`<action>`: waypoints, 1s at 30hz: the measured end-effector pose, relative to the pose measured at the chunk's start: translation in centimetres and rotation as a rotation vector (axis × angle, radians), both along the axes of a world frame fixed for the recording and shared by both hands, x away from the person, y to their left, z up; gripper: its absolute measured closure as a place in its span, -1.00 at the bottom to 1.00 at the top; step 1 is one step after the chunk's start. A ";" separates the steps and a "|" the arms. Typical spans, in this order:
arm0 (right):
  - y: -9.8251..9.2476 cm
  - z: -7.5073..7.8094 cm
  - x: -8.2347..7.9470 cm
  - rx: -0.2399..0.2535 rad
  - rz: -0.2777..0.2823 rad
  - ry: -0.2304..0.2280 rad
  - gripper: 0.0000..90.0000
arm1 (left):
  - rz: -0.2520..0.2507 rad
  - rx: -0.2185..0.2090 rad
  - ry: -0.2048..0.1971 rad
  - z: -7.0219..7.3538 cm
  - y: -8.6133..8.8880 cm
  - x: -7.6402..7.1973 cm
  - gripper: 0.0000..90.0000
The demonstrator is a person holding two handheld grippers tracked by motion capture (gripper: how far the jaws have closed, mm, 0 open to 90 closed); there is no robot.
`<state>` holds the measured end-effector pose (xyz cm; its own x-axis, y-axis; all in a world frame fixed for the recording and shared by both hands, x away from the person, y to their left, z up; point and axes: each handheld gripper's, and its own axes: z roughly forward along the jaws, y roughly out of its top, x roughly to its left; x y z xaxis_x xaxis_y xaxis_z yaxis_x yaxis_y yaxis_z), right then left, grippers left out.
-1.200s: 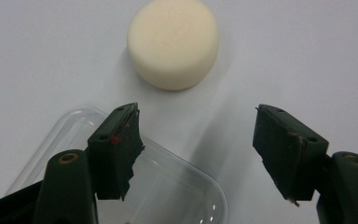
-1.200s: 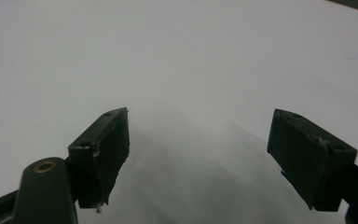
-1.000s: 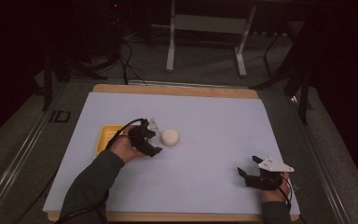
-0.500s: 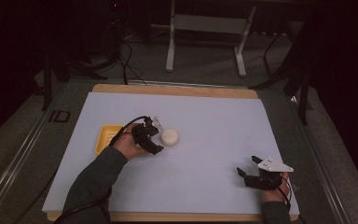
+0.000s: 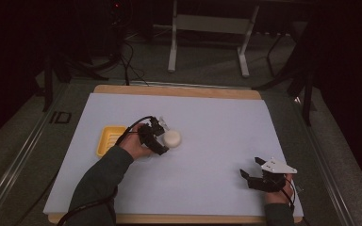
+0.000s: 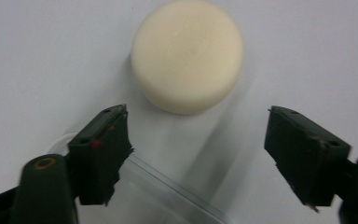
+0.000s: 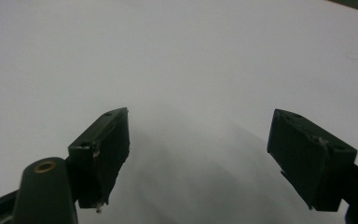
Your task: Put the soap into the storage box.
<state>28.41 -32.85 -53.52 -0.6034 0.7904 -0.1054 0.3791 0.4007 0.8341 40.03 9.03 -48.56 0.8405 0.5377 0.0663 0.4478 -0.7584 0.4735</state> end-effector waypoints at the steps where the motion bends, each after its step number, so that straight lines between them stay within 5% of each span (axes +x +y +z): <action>1: 0.0 0.0 0.0 0.000 0.000 0.000 -0.54 | 0.001 -0.002 0.002 0.0 -0.1 0.1 -0.54; 30: 0.0 0.0 0.0 -0.003 0.006 0.006 -0.54 | 0.079 -0.068 0.025 -1.7 -1.7 1.8 -0.68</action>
